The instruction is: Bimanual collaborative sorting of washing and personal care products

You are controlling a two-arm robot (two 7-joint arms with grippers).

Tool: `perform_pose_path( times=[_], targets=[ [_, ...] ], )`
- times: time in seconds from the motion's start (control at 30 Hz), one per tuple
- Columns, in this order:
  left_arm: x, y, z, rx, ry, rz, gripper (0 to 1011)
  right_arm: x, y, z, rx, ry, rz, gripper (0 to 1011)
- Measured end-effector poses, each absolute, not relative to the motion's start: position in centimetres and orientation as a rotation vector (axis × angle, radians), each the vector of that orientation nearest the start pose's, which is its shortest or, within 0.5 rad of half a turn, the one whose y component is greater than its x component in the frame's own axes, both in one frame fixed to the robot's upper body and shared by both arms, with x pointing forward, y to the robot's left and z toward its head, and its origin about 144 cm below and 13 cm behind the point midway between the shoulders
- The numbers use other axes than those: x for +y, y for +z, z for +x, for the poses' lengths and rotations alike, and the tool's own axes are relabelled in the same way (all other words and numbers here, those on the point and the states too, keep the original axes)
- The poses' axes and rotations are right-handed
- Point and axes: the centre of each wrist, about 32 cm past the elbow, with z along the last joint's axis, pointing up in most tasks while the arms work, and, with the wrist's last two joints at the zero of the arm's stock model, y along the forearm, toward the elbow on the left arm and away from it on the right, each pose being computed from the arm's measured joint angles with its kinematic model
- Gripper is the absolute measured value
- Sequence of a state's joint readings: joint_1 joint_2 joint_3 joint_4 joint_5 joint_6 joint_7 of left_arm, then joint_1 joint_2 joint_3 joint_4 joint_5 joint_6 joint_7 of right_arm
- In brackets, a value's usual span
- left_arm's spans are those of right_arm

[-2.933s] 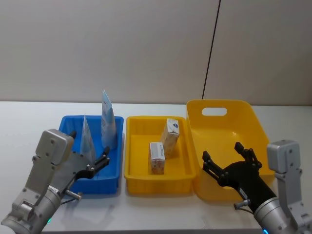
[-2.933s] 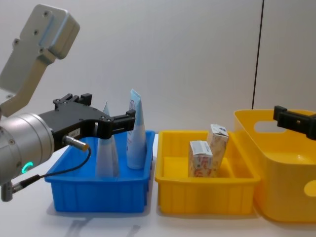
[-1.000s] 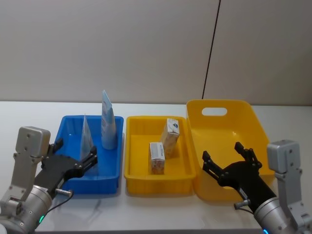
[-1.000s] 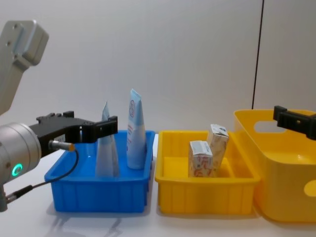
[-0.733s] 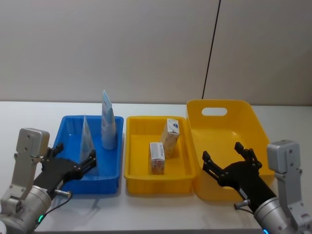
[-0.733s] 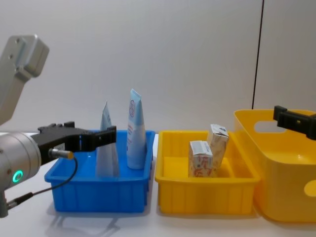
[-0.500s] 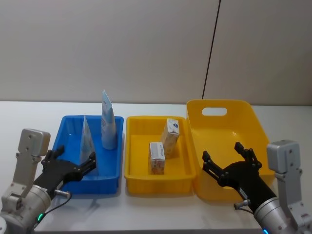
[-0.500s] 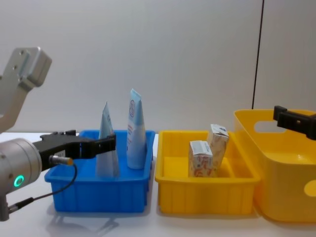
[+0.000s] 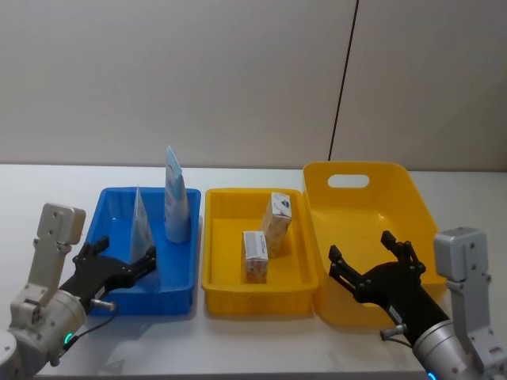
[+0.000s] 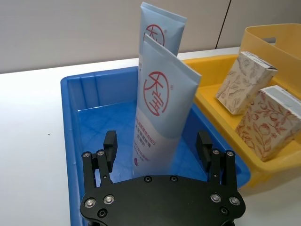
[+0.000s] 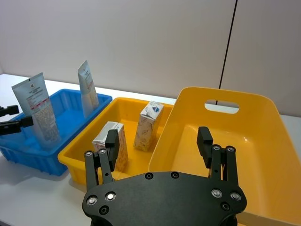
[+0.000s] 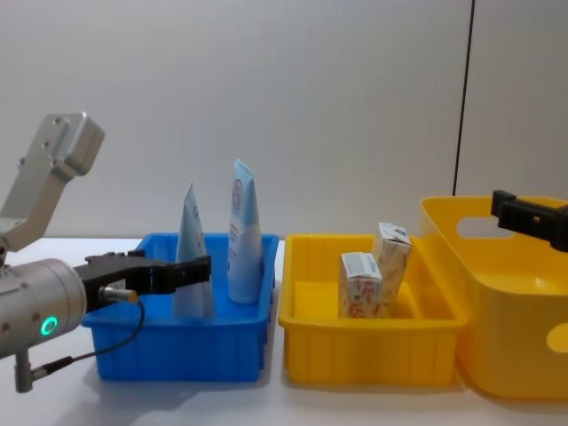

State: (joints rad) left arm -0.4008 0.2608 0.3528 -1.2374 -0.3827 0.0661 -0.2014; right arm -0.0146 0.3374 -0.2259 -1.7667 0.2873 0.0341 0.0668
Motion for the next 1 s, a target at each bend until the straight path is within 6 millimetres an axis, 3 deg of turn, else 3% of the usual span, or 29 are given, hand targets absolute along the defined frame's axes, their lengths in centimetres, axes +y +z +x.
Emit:
perform_pose_path(
  times=[0.53, 0.83, 1.0],
  targets=[
    [23.0, 116.0, 60.1, 0.120, 1.137, 0.056, 1001, -23.7, 118.9, 44.3, -0.075, -1.229, 0.026, 1002],
    [23.0, 115.5, 61.5, 0.138, 1.133, 0.061, 1002, -23.7, 118.9, 44.3, -0.075, -1.229, 0.026, 1002],
    [23.0, 115.4, 61.9, 0.144, 1.132, 0.063, 907, -23.7, 118.9, 44.3, -0.075, -1.229, 0.026, 1002]
  ],
)
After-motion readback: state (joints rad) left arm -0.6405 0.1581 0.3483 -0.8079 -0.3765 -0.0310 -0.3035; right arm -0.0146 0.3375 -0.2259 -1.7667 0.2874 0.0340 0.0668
